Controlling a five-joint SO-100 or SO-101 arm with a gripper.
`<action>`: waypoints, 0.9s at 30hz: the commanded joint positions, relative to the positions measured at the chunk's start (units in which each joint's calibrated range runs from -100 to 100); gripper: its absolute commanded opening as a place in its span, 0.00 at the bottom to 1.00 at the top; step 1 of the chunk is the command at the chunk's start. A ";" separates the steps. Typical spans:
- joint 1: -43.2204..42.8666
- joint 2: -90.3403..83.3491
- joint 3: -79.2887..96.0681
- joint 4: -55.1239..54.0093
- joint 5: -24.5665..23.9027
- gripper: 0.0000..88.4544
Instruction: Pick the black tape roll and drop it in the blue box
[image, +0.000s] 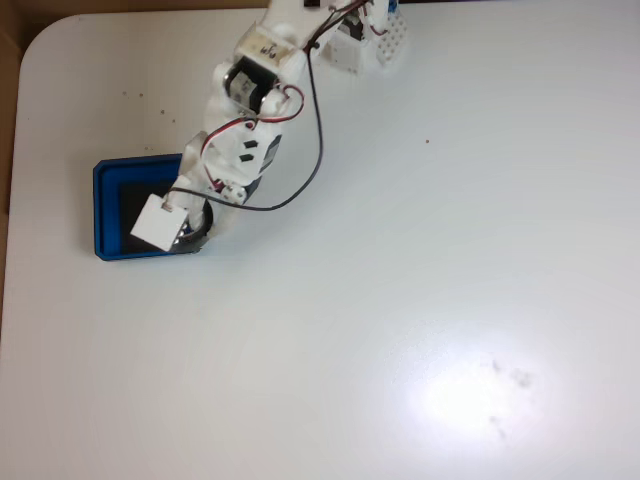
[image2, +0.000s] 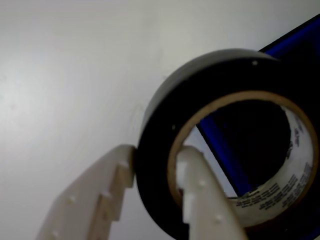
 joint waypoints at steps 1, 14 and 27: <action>3.58 4.21 -7.56 0.27 -0.25 0.01; 12.67 7.98 -7.92 -0.22 -0.34 0.01; 13.35 10.07 -7.92 -0.39 0.19 0.01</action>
